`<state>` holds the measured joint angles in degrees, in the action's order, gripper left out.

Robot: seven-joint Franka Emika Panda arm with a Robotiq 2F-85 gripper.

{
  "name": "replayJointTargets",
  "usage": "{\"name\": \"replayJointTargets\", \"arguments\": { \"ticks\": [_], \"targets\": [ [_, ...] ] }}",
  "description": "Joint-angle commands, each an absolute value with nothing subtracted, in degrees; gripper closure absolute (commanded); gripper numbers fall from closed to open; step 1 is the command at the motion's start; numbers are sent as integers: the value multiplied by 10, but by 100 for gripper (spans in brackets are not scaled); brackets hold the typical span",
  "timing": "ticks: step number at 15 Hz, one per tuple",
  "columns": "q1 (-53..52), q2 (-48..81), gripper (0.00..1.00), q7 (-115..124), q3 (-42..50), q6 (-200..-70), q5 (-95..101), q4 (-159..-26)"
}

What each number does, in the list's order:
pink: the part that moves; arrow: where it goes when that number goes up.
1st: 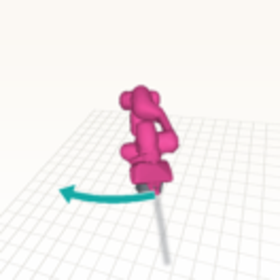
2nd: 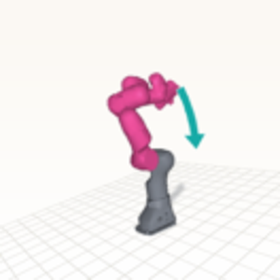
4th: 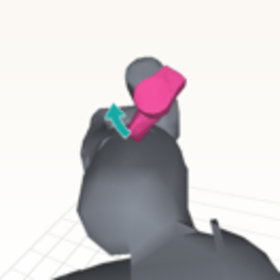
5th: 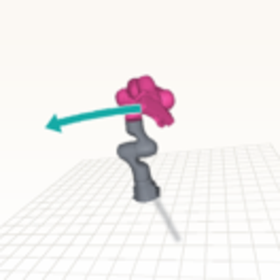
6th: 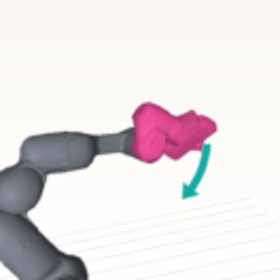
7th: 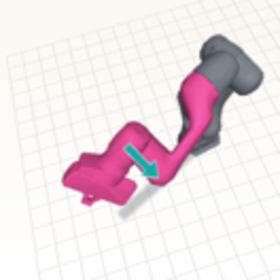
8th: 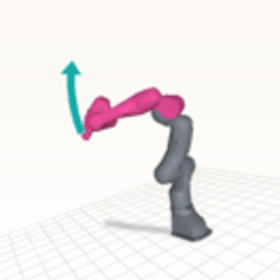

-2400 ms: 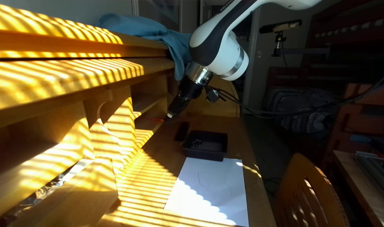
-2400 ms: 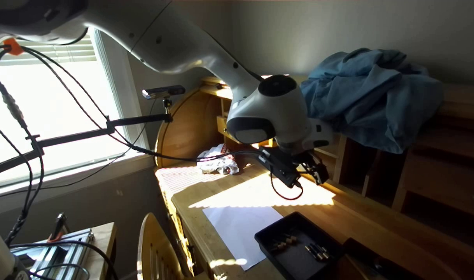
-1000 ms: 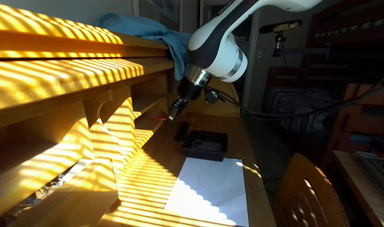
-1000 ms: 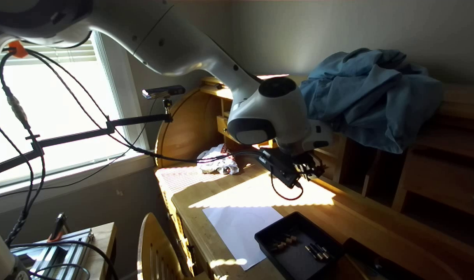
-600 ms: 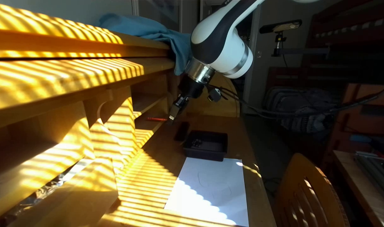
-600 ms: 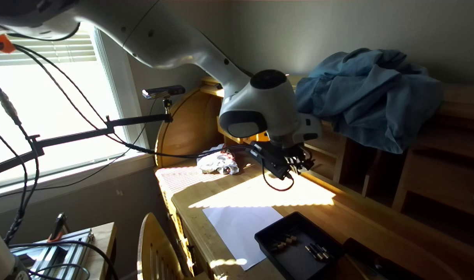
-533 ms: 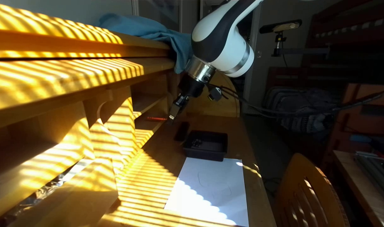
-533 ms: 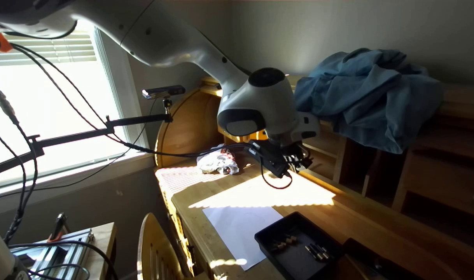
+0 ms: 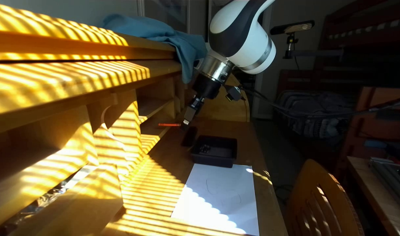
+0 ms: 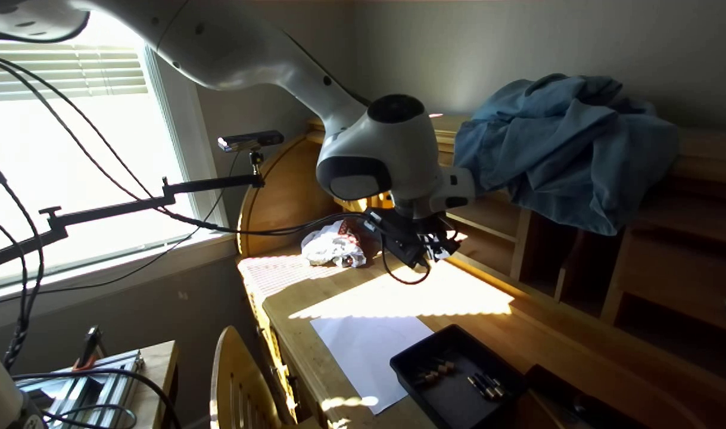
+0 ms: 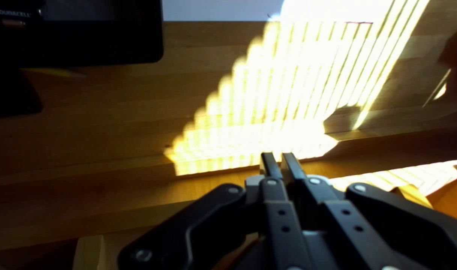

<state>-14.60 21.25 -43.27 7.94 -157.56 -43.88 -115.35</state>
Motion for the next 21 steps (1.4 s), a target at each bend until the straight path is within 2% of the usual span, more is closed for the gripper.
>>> {"name": "replayJointTargets", "arguments": {
  "ticks": [1, 10, 17, 18, 21],
  "targets": [
    [-95, 172, 98, -386, 27, -1560, -369, -1201],
    [-4, 134, 98, -352, -72, -1518, -284, -1249],
    [8, 131, 98, -360, -85, -1458, -276, -1274],
    [8, 149, 92, -362, -89, -1477, -293, -1255],
    [8, 149, 92, -362, -89, -1473, -288, -1261]
  ]
}}
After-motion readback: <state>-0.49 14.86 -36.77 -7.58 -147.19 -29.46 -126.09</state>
